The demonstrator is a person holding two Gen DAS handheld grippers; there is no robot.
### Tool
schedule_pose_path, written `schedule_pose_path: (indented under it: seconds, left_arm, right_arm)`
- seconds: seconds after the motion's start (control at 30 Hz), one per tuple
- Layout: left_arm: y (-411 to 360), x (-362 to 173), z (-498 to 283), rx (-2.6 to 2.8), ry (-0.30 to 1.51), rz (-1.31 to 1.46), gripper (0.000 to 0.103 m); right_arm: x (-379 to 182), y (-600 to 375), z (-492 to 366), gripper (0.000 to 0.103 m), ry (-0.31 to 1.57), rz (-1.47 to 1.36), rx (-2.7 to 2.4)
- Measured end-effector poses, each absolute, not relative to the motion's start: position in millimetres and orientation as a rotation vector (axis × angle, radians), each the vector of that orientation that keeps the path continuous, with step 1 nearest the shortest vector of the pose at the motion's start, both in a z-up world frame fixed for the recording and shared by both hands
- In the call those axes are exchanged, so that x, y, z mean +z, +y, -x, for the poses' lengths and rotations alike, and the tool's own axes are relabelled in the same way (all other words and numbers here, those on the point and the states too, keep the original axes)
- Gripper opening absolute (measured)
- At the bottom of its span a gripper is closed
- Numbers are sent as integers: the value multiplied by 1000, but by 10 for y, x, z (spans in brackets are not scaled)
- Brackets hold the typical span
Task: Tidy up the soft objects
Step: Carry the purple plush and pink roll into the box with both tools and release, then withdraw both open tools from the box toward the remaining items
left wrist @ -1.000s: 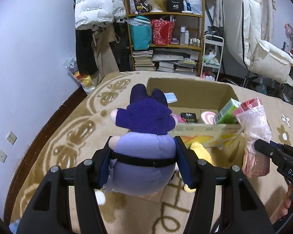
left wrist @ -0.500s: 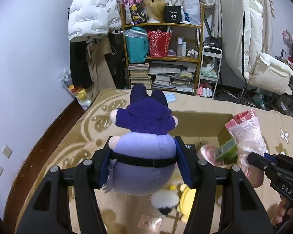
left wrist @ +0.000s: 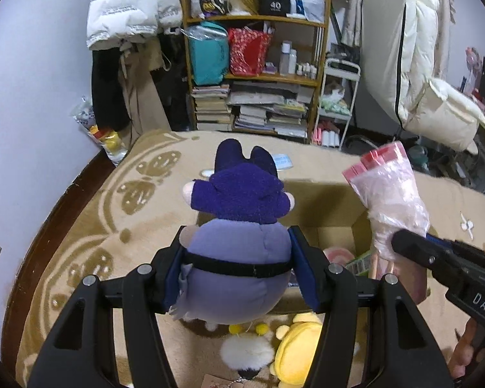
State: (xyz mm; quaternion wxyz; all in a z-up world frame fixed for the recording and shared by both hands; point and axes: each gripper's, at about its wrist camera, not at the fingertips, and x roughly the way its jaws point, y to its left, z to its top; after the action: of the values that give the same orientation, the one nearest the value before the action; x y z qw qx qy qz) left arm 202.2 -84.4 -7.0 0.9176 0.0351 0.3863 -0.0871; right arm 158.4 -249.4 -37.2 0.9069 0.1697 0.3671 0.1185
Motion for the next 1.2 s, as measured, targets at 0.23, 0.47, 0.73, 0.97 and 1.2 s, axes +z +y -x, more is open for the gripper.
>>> schedule_pose_path:
  seconds: [0.23, 0.47, 0.73, 0.97, 1.2]
  left_arm:
    - [-955, -293, -2078, -168, 840, -96, 59]
    - [-985, -401, -2127, -160, 869, -97, 61]
    - [-948, -439, -2120, -143, 909, -79, 73]
    - [-903, -282, -1999, -136, 896, -78, 82]
    - [-834, -39, -1817, -129, 867, -78, 89]
  right_arm:
    - [-518, -2440, -1694, 18, 824, -338, 240]
    - [-606, -2476, -1716, 22, 864, -342, 233]
    - [-602, -2518, -1678, 28, 874, -380, 249]
    - [-451, -2476, -1561, 44, 846, -340, 251]
    - [-258, -2471, -1404, 65, 809, -324, 248]
